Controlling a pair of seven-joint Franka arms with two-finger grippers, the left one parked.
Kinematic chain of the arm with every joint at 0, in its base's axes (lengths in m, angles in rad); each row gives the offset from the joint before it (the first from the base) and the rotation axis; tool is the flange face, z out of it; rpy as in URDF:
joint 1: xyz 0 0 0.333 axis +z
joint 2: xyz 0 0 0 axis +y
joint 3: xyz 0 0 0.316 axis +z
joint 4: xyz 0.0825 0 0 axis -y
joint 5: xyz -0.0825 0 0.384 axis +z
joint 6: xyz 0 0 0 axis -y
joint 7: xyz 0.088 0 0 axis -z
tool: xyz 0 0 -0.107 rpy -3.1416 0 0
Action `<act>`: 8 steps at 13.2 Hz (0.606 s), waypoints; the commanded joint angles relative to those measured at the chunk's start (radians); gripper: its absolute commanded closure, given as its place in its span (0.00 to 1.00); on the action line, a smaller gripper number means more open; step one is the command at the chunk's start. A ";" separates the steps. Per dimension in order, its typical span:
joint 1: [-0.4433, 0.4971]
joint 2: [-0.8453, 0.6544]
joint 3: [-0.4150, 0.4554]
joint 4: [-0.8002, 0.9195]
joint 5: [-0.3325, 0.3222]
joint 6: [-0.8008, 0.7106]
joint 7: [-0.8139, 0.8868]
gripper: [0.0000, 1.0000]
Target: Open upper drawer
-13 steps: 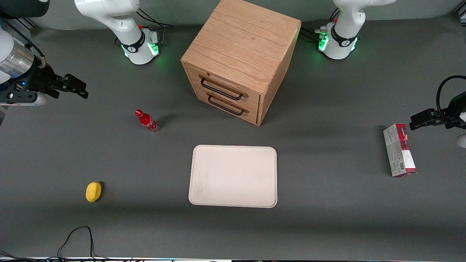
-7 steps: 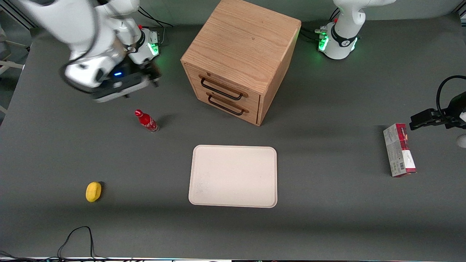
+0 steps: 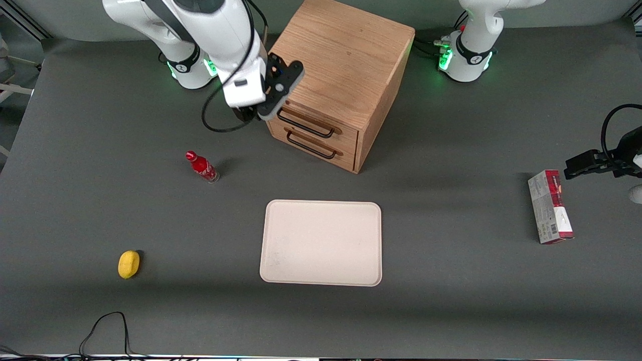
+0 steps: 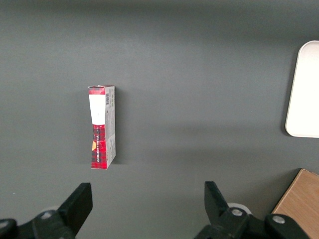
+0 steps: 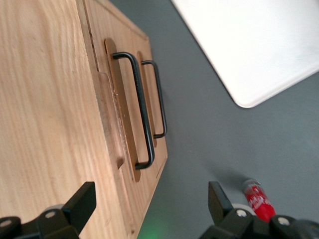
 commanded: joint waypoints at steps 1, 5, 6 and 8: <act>0.006 0.141 0.033 0.030 0.006 0.038 -0.034 0.00; 0.020 0.196 0.035 -0.026 -0.004 0.147 -0.041 0.00; 0.020 0.196 0.035 -0.040 -0.011 0.158 -0.041 0.00; 0.020 0.207 0.035 -0.051 -0.044 0.172 -0.057 0.00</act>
